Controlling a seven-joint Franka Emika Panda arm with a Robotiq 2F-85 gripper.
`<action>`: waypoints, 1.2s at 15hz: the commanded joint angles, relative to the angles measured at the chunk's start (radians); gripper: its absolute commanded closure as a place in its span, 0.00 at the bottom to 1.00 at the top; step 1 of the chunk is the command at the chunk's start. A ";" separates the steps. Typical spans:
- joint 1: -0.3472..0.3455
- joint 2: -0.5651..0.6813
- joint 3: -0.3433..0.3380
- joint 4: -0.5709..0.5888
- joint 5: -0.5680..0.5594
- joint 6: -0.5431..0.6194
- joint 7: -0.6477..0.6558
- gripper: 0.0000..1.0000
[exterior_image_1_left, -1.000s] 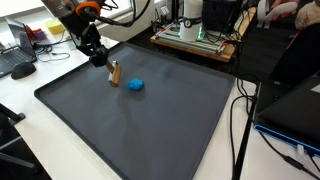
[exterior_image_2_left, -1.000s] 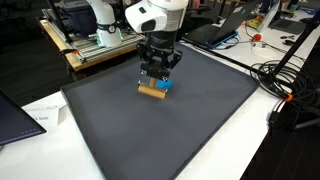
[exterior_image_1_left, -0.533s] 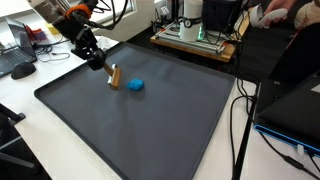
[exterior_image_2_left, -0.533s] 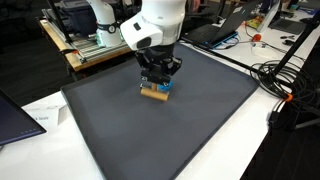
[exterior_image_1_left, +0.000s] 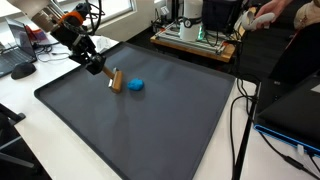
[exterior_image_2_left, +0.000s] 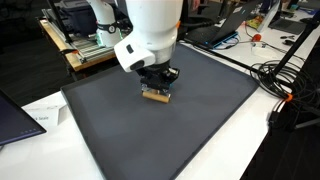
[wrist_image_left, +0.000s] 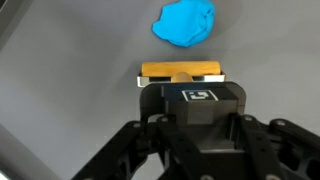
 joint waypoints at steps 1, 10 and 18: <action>-0.050 0.087 0.014 0.153 0.061 -0.110 -0.024 0.78; -0.057 0.114 0.007 0.228 0.044 -0.121 -0.036 0.78; 0.011 -0.045 -0.018 0.075 -0.058 0.002 -0.120 0.78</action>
